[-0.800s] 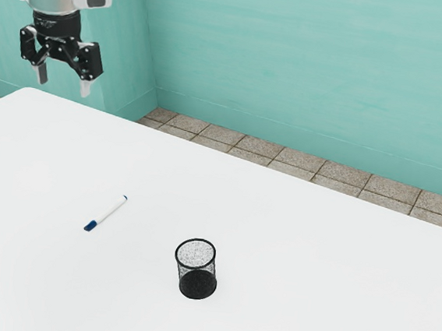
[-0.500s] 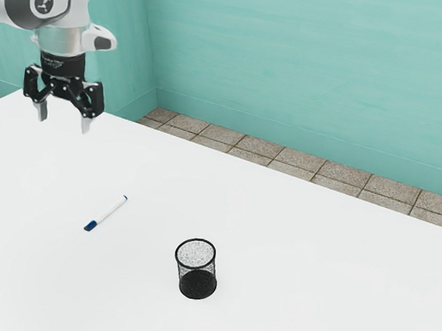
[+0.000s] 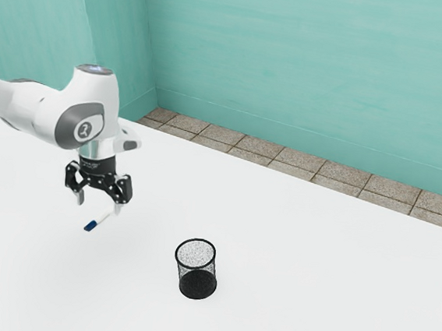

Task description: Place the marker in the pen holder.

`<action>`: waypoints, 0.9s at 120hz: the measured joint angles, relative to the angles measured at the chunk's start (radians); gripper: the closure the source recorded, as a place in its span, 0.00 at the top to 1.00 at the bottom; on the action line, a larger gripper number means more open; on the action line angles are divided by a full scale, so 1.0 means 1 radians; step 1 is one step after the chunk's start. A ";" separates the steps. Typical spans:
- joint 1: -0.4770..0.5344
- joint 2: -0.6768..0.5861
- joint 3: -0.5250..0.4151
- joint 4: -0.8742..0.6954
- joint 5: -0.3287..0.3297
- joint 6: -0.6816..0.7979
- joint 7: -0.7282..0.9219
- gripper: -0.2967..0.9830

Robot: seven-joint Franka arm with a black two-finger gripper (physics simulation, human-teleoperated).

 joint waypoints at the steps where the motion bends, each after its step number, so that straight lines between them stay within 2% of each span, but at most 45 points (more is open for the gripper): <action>1: 0.001 0.006 0.000 0.000 -0.001 0.010 0.003 0.77; 22: 0.062 0.109 0.001 0.008 -0.030 0.179 0.090 0.77; 49: 0.086 0.204 0.001 0.059 -0.061 0.293 0.218 0.77; 76: 0.126 0.326 0.001 0.156 -0.145 0.347 0.348 0.77; 108: 0.135 0.390 0.000 0.220 -0.193 0.366 0.470 0.77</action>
